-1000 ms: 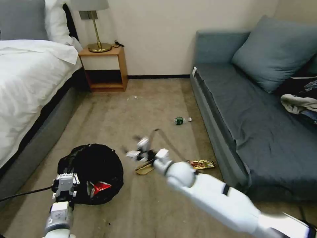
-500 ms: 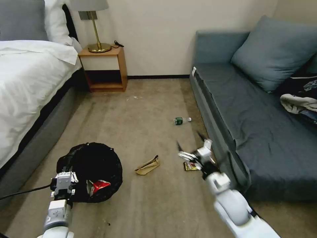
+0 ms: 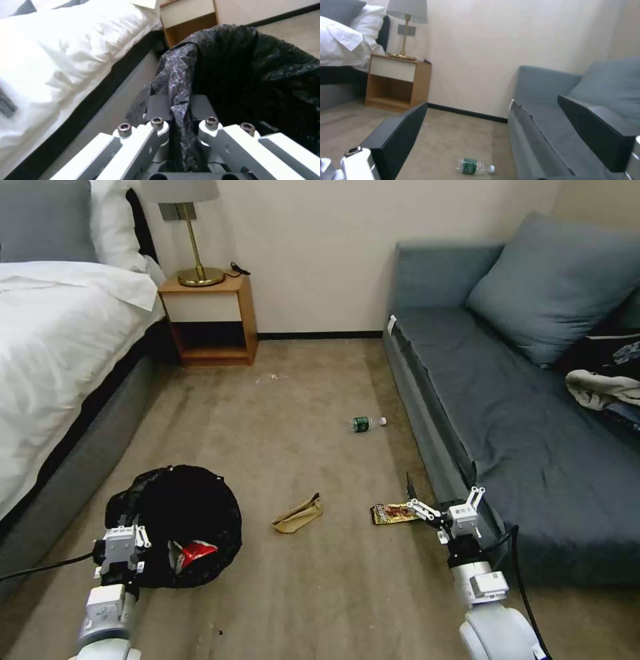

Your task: Pick up the trash bin, then pick up the garbage on the floor and place it into the trash bin.

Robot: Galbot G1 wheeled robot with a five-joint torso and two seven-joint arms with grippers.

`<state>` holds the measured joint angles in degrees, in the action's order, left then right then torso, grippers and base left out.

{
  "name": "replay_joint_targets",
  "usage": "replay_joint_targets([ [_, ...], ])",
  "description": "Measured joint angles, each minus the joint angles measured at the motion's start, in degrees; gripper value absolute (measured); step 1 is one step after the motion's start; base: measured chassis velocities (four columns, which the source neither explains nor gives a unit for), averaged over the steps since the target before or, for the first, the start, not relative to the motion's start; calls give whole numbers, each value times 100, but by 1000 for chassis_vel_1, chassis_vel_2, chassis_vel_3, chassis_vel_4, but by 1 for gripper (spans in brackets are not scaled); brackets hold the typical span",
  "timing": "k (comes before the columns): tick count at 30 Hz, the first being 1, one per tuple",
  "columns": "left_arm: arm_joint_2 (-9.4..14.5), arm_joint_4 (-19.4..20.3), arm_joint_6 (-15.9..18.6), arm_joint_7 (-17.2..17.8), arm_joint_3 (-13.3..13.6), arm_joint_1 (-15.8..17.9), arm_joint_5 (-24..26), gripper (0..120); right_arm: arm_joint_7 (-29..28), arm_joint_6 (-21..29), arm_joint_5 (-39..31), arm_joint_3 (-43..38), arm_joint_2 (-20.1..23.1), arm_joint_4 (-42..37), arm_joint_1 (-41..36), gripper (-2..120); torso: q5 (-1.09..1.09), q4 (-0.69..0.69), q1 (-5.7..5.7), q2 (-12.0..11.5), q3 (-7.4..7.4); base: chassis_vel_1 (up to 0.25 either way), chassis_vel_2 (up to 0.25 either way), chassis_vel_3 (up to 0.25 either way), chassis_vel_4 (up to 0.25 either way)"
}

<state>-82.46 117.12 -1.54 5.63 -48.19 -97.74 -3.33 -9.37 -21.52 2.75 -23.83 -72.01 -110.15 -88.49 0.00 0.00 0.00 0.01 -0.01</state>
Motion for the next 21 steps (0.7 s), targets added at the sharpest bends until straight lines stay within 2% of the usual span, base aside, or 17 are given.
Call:
replay_joint_targets([
  [5, 66, -62, -53, 8, -13, -19, 0, 7, 10, 1, -41, 84, 1, 12, 49, 100, 0, 0, 0, 0, 0, -23, 20, 22, -21],
  [9, 107, -74, -55, 9, -13, -22, 0, 7, 24, 12, -47, 143, -6, 57, 108, 100, 0, 1, -1, 0, 0, -106, 119, 134, -102],
  [16, 166, -111, -48, 9, -11, 9, 8, 7, 51, 45, -43, 214, -12, 157, 209, 100, -3, -1, 0, 0, 1, -222, 206, 209, -212],
  [19, 179, -130, -47, 9, -10, 23, 21, 7, 91, 36, -38, 226, 3, 200, 242, 100, 3, 0, 0, 0, 2, -230, 219, 223, -246],
  [21, 189, -140, -47, 9, -5, 35, 27, 7, 149, -34, -37, 232, 26, 257, 280, 100, -3, 0, 1, 0, 1, -200, 205, 186, -206],
])
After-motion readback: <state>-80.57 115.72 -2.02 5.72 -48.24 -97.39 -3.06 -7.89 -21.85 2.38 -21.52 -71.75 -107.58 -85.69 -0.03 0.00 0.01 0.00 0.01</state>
